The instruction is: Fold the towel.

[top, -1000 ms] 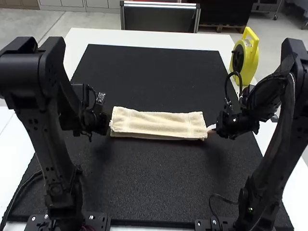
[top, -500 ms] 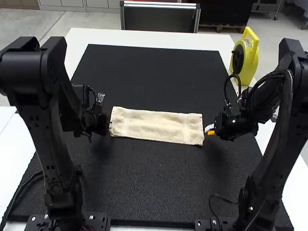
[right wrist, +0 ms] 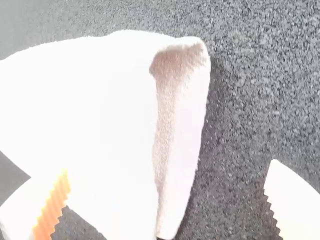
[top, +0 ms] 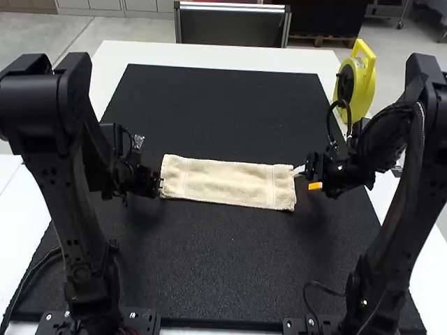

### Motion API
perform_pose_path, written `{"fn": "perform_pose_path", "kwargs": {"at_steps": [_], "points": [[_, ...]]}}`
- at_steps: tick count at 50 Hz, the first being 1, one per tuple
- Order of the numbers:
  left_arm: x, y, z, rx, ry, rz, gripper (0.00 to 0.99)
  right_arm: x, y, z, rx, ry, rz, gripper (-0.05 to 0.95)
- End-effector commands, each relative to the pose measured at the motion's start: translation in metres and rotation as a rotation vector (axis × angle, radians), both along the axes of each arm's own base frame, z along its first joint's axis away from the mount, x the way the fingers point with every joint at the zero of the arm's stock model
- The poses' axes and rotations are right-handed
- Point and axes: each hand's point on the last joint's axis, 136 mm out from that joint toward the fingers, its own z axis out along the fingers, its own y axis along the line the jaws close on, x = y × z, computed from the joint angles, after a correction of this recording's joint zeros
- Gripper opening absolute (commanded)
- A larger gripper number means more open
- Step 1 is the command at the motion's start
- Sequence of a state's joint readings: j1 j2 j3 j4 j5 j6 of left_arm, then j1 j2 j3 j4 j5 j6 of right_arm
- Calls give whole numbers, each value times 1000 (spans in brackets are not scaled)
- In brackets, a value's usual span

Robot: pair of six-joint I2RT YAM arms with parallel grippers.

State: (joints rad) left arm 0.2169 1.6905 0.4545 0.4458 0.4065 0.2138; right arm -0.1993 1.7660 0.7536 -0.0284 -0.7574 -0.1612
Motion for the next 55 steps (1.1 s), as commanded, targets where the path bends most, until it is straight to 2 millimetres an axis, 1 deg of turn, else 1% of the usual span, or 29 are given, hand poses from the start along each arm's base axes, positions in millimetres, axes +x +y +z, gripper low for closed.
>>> {"fn": "perform_pose_path", "kwargs": {"at_steps": [1,7,13,22,28,38,47,55], "points": [[8,11,13,24,-43,14,961,8,12,0,-6,-11,34,897],[9,15,22,31,-67,18,961,13,21,-2,-23,-13,60,895],[10,13,34,33,-103,11,961,16,29,-3,-26,-10,77,895],[11,11,50,25,-145,4,959,26,27,-1,-49,-33,68,897],[9,8,54,15,-152,-3,961,32,28,-5,-50,-35,54,898],[9,8,58,12,-162,-2,959,29,31,-21,-53,-2,65,898],[10,18,61,3,-168,29,959,29,31,-30,-58,8,65,898],[8,26,60,0,-165,47,961,27,39,-35,-57,18,86,897]]}}
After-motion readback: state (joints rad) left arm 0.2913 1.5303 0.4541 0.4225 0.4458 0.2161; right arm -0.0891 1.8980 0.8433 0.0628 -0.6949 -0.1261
